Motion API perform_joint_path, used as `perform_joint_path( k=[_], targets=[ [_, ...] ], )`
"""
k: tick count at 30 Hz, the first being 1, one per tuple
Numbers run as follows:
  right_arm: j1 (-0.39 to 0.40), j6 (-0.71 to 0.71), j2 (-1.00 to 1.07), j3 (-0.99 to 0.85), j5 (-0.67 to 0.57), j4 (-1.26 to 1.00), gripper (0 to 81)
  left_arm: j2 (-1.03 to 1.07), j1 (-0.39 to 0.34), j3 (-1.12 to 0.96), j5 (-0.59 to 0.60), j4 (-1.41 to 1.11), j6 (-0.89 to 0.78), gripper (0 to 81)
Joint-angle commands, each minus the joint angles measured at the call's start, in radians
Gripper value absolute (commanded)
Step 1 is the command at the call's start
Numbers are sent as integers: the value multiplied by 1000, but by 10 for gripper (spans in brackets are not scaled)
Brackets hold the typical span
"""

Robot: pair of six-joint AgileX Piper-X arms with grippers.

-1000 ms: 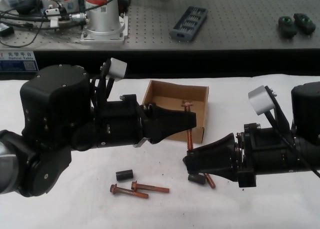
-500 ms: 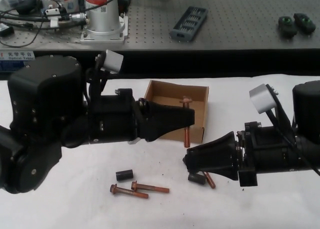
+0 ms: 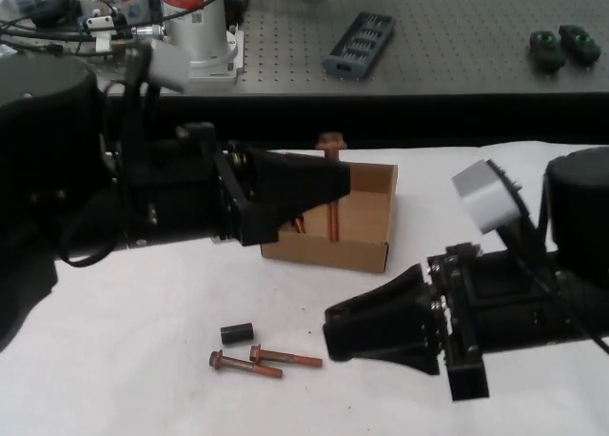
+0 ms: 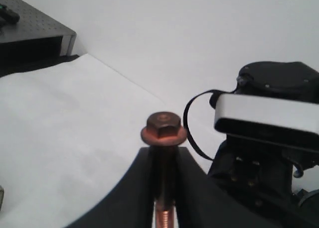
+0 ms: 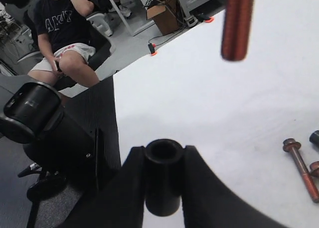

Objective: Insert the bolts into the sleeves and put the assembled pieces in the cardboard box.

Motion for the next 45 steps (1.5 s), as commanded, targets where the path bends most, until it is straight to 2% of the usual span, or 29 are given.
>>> perform_joint_path(
  k=[1,16,21,34,45],
  targets=[
    [21,0,-15,-13,20,4,59,-28,2,-8,-13,-9,15,6],
    [21,-30,-15,-85,27,6,59,-36,2,-8,-13,-9,0,6],
    [21,-86,-15,-85,27,102,59,-38,2,-8,-18,-10,0,6],
    [-38,-110,-15,-131,46,103,59,-38,2,-8,-12,1,-20,6],
    [-45,-106,-15,-146,43,103,59,-38,2,-8,-10,35,-20,6]
  ],
)
